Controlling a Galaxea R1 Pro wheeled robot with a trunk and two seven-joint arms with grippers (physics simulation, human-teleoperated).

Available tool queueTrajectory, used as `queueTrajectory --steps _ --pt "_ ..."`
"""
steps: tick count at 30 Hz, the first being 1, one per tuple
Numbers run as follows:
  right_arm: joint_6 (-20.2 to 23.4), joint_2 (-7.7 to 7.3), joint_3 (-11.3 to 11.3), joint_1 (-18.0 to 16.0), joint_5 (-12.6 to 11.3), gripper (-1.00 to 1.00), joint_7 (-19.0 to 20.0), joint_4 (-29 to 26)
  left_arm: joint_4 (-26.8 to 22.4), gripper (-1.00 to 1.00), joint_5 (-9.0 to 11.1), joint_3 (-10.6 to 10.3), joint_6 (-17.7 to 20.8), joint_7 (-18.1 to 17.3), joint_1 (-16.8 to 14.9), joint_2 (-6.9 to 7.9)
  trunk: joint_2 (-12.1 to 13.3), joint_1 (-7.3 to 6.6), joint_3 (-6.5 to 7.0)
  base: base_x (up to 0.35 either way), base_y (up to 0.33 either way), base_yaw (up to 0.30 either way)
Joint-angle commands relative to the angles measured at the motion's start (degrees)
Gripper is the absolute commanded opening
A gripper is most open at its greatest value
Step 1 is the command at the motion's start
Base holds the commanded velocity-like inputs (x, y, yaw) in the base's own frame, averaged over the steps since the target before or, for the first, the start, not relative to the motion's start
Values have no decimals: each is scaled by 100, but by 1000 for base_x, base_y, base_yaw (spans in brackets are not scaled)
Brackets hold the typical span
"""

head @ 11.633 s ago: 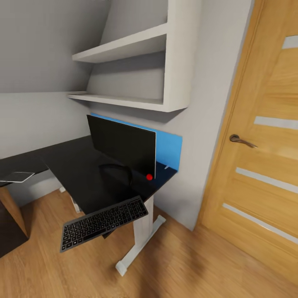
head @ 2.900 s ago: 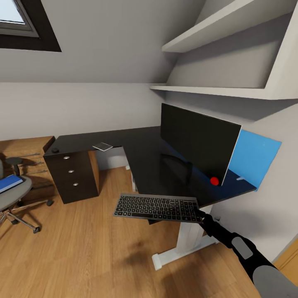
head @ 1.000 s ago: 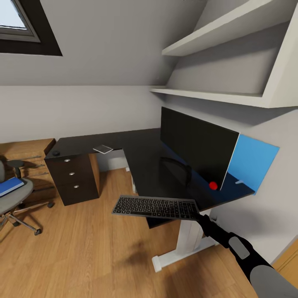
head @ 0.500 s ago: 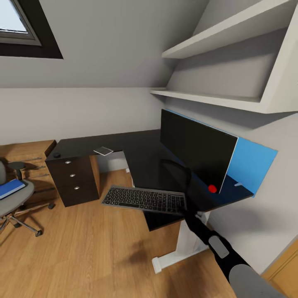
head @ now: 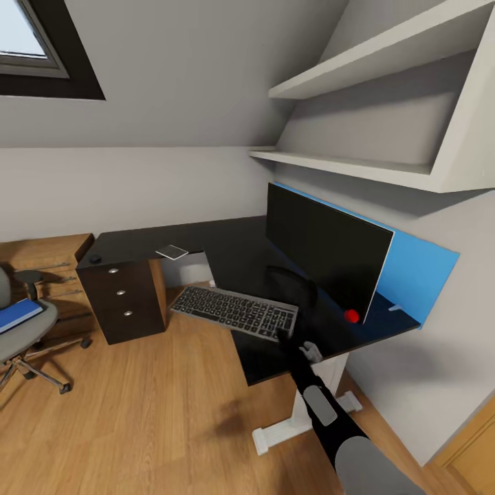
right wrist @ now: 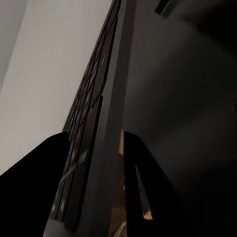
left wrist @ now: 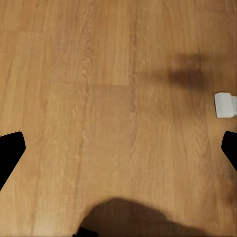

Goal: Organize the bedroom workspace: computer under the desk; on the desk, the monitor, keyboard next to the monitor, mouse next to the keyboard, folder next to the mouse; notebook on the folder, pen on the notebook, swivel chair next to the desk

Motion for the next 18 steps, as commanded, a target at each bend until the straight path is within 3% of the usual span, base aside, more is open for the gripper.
queueTrajectory --steps 1,3,6,10,16,18 --pt "-215 5 7 -5 -34 -100 -32 0 -6 100 40 -25 3 45 0 -14 -4 0 -5 0 0 0" --pt "-891 5 20 -5 -42 -100 -258 -8 34 100 28 -27 2 50 0 -41 -4 0 -5 0 0 0" --pt "-1260 5 21 -5 -45 -100 -409 12 50 100 25 -25 1 52 0 -47 -4 0 -5 0 0 0" --pt "-1398 5 20 -5 -58 -100 -401 253 62 100 24 -25 3 53 0 -49 -4 0 -5 0 0 0" --pt "-1094 5 14 -5 -69 -100 188 355 64 100 24 -25 1 53 0 -51 -4 0 -5 0 0 0" --pt "-922 5 17 3 -71 -100 774 385 64 100 20 -25 0 52 0 -49 -4 0 -5 0 0 0"
